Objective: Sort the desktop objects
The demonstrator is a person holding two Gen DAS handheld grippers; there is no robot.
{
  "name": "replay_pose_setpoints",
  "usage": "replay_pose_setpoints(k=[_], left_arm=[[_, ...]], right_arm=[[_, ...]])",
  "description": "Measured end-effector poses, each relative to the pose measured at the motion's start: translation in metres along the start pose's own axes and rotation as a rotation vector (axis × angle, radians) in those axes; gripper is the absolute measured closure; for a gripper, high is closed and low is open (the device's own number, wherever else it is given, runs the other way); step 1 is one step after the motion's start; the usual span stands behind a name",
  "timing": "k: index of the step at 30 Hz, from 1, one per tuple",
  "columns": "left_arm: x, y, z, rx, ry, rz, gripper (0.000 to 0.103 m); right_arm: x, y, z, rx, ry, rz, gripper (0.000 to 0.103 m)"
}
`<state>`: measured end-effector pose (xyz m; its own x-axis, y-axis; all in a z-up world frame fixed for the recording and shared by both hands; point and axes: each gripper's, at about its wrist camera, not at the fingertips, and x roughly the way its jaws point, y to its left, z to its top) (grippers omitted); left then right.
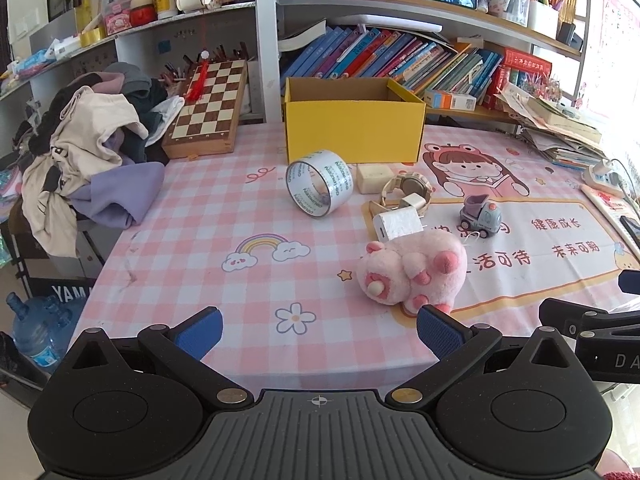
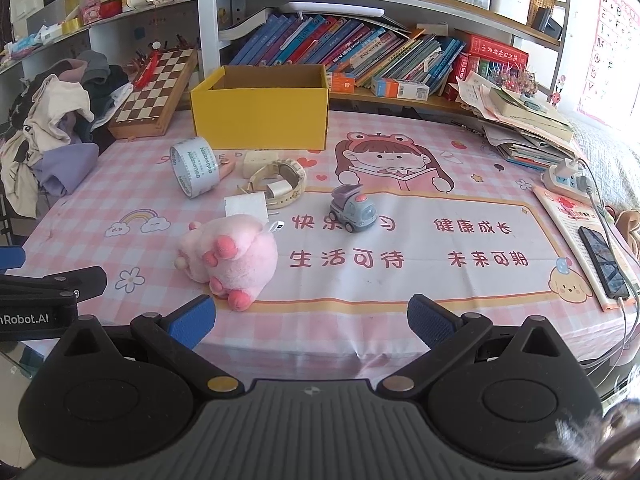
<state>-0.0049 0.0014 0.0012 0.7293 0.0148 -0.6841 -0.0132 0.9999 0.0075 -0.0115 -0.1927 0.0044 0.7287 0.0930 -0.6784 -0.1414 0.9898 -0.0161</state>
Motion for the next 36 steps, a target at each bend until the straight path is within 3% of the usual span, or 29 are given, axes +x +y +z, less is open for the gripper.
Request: replay_pose_setpoints(k=[36], left_arm=[[0.0046,0.0009,0.004,0.013,0.0,0.019,0.0]], right_arm=[[0.0032,0.002,0.0049,0.0,0.004,0.002,0.0]])
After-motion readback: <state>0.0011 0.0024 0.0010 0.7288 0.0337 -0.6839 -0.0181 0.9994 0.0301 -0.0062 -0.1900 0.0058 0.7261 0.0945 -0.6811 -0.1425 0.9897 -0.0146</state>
